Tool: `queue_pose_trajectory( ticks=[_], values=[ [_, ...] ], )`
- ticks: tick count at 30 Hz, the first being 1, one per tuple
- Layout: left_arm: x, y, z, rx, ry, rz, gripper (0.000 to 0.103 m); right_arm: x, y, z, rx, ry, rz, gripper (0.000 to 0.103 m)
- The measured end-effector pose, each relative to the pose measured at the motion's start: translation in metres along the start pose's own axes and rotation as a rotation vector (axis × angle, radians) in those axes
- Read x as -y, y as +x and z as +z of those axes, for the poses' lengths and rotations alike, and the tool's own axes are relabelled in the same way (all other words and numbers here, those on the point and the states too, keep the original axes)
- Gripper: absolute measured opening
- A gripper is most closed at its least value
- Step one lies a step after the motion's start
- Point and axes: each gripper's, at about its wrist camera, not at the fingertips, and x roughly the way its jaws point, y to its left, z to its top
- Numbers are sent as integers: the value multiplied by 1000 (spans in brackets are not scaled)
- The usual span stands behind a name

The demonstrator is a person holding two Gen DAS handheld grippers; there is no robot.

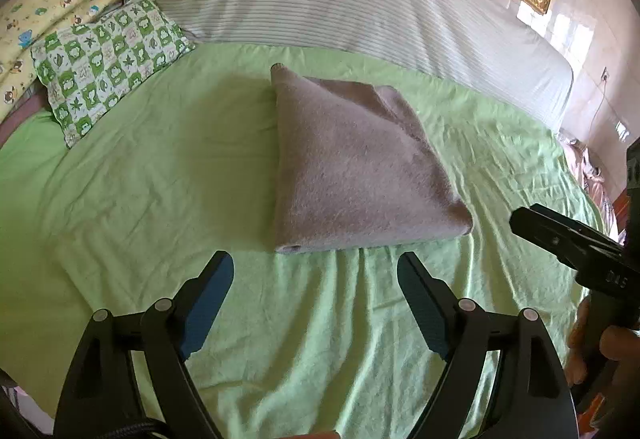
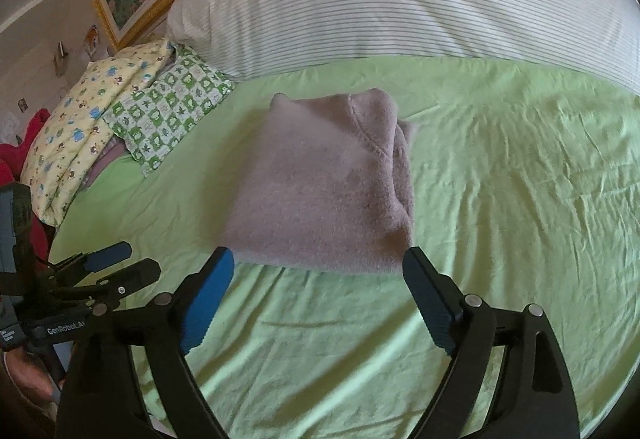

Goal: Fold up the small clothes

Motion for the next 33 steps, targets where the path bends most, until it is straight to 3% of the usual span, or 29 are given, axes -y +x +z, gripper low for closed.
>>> queue_pose_trajectory(
  ticks=[11,33],
  values=[
    [-4,44,5,-44,9,63,85,12,21,-9,-49,3,-20,91],
    [-6,76,14,-46,9,158,85,14,68,-3,-88,-23,-28,94]
  ],
)
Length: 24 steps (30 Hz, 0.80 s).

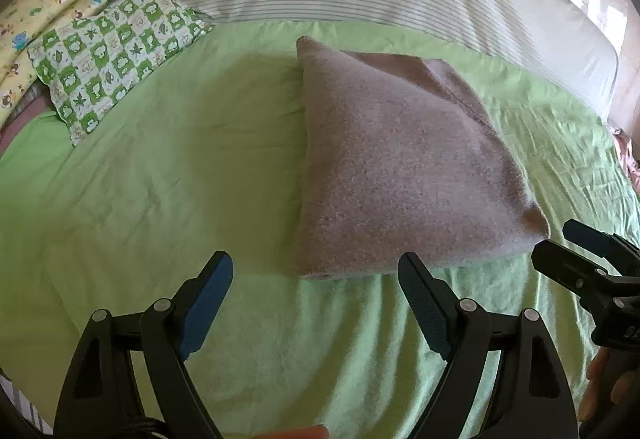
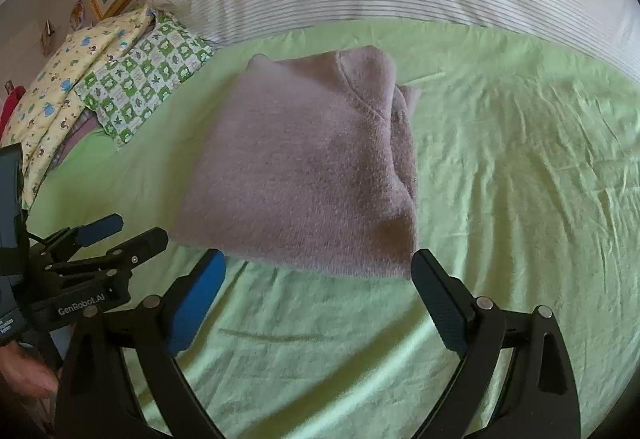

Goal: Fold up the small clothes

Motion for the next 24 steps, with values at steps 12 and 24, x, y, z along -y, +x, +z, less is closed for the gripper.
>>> queue_pose_trajectory(
  ticks=[12,24],
  values=[
    [-3,7,7,-25,-5,23,86,0,9,5,-3,-3,17,95],
    [3,1,8,11,13,24,87,1,10,5,38,-18,7,95]
  ],
)
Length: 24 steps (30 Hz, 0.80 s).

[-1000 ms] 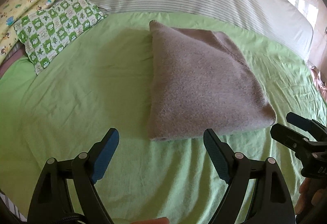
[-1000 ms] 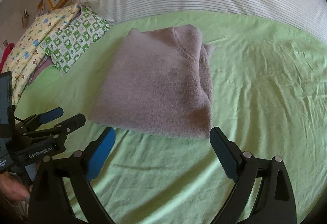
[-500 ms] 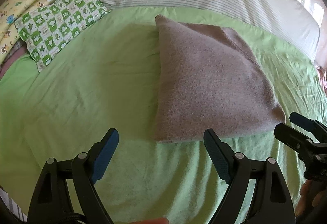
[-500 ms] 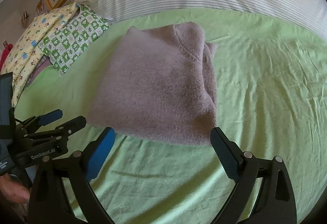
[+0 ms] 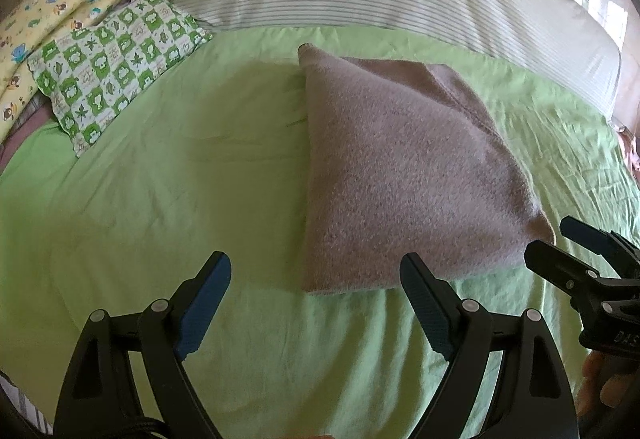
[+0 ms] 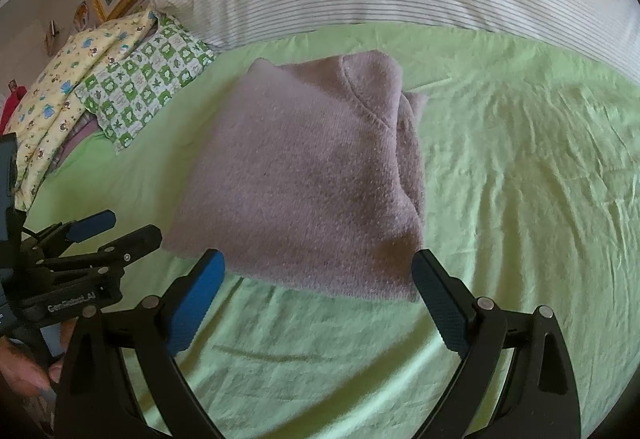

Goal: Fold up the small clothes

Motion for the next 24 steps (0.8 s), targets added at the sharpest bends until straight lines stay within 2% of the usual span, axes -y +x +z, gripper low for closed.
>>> queue_pose_trajectory(
  ticks=[24],
  values=[
    [-6,7,5,-17,-1,-6,89,-6,9,4,-1,-5,-5,95]
  ],
)
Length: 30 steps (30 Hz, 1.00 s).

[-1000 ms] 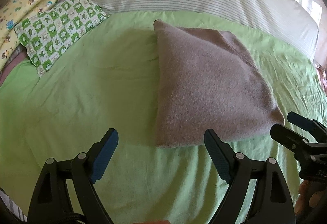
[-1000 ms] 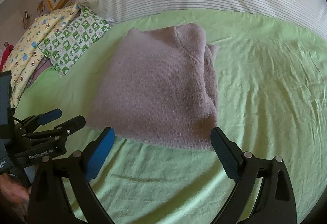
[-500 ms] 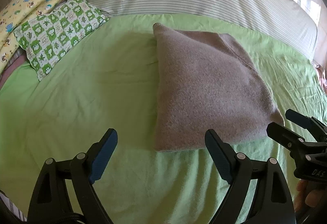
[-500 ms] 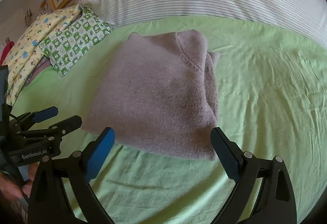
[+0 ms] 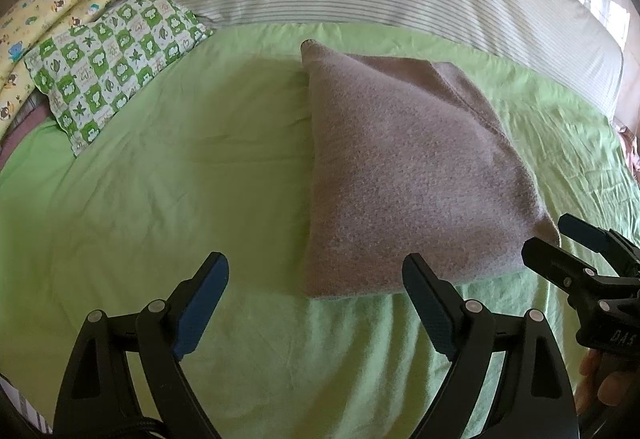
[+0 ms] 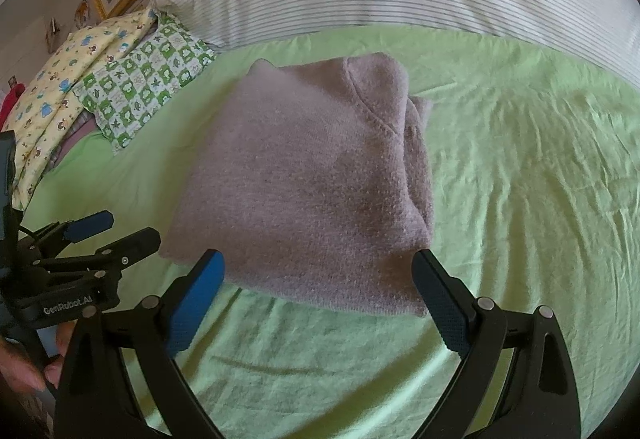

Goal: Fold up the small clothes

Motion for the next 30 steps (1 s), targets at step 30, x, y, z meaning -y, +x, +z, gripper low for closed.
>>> queue_pose_trajectory(
  ticks=[30],
  values=[
    [3,-2,3,10,-3,-3,90,-3,-1,5,8,12,5,95]
  ],
)
